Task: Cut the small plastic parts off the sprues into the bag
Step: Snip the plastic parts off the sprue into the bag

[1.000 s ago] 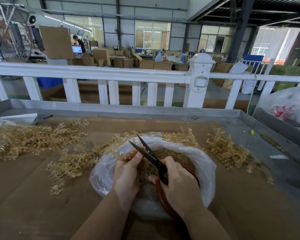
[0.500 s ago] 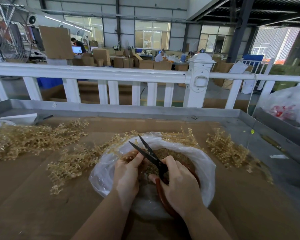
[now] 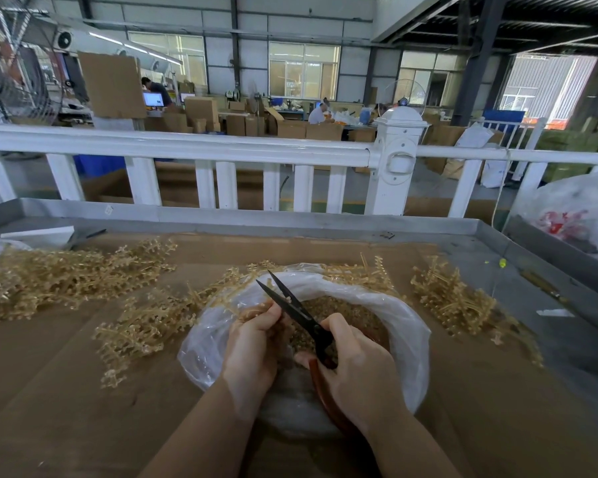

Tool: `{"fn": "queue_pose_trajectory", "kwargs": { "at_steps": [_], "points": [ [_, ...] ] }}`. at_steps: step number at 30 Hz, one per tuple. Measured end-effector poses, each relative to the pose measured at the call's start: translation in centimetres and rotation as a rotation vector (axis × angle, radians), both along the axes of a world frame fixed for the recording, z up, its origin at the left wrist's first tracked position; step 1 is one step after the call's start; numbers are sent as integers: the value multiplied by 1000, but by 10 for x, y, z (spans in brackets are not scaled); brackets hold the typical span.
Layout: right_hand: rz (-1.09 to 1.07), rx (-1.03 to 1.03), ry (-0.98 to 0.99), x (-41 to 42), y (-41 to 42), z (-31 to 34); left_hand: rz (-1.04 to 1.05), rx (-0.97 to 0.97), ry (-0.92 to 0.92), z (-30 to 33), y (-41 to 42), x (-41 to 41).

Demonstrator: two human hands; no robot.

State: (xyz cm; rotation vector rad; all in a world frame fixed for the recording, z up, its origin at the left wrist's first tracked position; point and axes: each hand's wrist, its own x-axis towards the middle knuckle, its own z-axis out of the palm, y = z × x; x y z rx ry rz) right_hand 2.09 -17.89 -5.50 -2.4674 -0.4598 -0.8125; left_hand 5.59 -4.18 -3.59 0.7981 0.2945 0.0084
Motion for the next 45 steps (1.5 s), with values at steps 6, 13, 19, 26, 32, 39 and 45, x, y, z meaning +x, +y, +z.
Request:
{"fn": "queue_pose_trajectory", "kwargs": {
  "at_steps": [6,13,19,26,32,39,45],
  "points": [
    [-10,24,1,1,-1,-2,-44,38,48,6,-1,-6],
    [-22,19,-5,2,0,-3,3,22,29,3,-2,-5],
    [-21,31,-6,2,-1,-4,-15,-29,-17,2,-2,-6],
    [1,21,4,2,-1,-3,-36,-17,12,-5,-1,-2],
    [2,14,-20,1,0,1,-13,-40,-23,-5,0,-1],
    [-19,-15,-34,1,-1,2,0,-51,-48,-6,0,-1],
    [-47,-14,-9,1,-1,2,3,-37,-36,-8,2,0]
  ]
}}
